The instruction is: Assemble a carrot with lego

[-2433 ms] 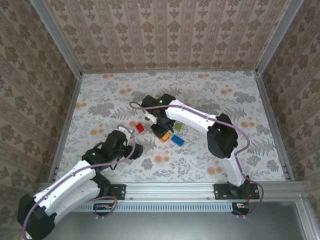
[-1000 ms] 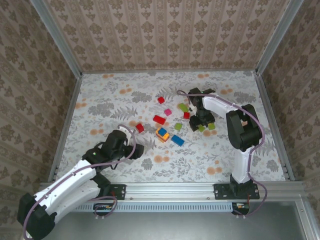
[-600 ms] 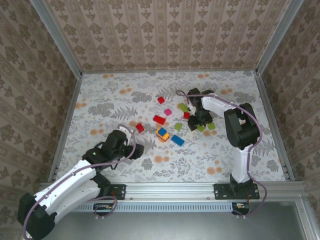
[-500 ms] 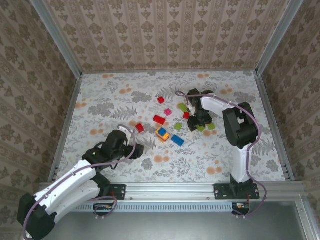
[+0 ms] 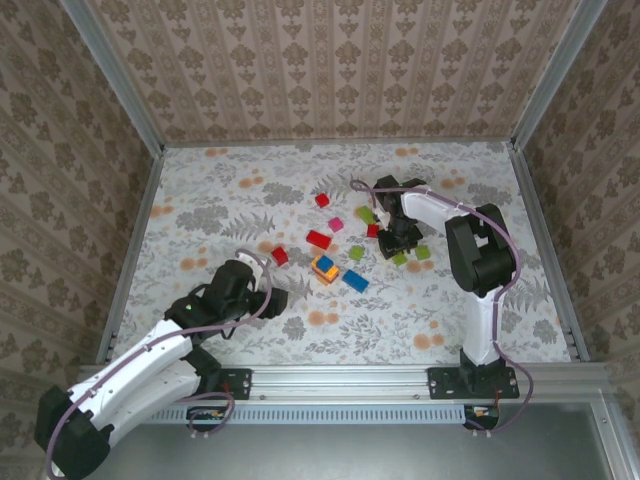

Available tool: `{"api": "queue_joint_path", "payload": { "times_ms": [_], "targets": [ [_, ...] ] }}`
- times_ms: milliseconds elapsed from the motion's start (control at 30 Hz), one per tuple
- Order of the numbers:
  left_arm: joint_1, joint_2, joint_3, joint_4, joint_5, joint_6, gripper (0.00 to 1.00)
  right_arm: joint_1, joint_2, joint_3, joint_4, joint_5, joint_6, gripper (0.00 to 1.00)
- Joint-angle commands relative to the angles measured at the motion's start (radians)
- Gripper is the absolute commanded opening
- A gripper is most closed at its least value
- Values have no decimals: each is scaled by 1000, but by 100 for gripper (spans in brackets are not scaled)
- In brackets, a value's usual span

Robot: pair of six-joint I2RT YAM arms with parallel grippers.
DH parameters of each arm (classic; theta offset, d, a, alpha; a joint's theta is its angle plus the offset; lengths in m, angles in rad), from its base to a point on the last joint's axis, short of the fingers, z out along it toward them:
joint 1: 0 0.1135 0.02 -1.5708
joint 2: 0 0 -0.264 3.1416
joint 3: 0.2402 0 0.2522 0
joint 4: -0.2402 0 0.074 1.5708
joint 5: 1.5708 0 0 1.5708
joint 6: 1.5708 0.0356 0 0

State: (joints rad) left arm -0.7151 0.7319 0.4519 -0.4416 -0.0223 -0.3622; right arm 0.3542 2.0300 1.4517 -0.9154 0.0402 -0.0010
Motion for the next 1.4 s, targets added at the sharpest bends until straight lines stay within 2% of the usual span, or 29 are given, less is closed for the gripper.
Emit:
{"api": "queue_joint_path", "payload": {
  "times_ms": [0, 133, 300, 633, 933, 1367],
  "targets": [
    [-6, -5, -9, 19, 12, 15, 83, 14, -96, 1, -36, -8, 21, 36],
    [-7, 0, -6, 19, 11, 15, 83, 70, -168, 43, -99, -3, 36, 36],
    [-7, 0, -7, 17, 7, 13, 83, 176, -169, 183, -203, -5, 32, 36],
    [-7, -2, -9, 17, 12, 15, 82, 338, 9, 486, -323, -39, 2, 35],
    [-7, -3, -9, 20, 14, 14, 82, 407, 117, 590, -354, -42, 2, 35],
    [-7, -3, -9, 20, 13, 16, 82, 419, 92, 581, -359, 2, 2, 35]
  ]
}}
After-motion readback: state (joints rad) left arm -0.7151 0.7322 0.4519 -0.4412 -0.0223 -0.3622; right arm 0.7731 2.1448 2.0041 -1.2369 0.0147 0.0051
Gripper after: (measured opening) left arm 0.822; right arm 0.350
